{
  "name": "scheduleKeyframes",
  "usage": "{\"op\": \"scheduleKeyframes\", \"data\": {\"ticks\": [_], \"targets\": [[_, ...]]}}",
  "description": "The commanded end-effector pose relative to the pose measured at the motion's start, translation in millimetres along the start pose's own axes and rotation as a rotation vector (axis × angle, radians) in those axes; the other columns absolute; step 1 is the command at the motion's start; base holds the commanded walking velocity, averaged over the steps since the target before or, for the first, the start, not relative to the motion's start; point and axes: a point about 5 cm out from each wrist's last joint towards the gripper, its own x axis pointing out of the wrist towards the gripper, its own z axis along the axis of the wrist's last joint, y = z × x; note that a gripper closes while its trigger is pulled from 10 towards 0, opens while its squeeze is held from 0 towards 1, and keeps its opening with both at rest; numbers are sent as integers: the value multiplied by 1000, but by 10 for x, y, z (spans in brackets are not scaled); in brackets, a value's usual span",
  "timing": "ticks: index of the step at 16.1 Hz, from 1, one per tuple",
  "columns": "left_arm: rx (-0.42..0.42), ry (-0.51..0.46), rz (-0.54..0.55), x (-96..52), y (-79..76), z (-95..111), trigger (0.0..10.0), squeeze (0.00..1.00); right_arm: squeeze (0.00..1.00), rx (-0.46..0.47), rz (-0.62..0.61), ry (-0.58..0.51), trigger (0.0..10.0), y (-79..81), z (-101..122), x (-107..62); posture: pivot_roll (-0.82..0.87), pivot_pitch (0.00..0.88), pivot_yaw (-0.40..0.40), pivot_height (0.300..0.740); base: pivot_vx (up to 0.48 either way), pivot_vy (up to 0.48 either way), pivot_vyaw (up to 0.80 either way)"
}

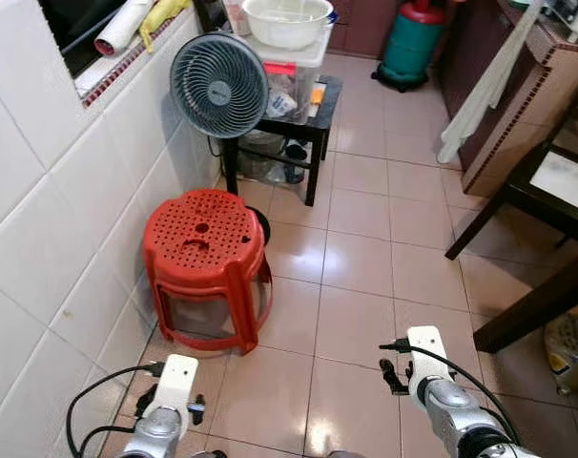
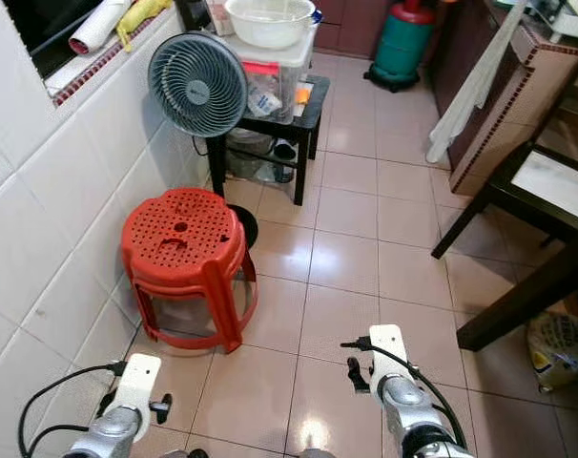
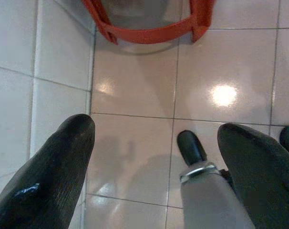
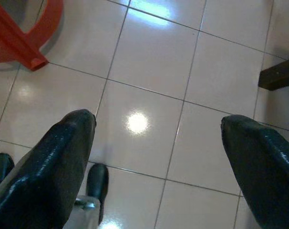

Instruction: Setting the table

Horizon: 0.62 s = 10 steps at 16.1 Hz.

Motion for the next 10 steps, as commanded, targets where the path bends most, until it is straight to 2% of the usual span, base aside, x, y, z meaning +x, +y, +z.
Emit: {"op": "scheduleKeyframes", "data": {"ticks": [1,2,3,7,8,10], "targets": [[-2,27,7,-12,3,-80,10000,0,0,42,-5,30,10000,-29,-62,-10,-165,72,-84,740,0,0,0],[8,23,12,-9,27,-71,10000,0,0,68,-8,32,10000,-35,-69,-11,-154,69,-85,740,0,0,0],[8,19,27,-5,70,-57,10000,0,0,29,-18,45,10000,-63,-115,-23,-126,67,-81,740,0,0,0],[-8,4,51,2,161,-21,10000,0,0,4,-41,78,10000,-98,-212,-45,-58,76,-67,740,0,0,0],[-24,4,58,-1,191,-34,10000,0,0,15,-50,80,10000,-99,-220,-46,-49,82,-54,740,0,0,0],[10,20,74,-17,284,-120,10000,0,0,26,-37,79,10000,-35,-218,-38,27,79,-53,740,0,0,0]]}}
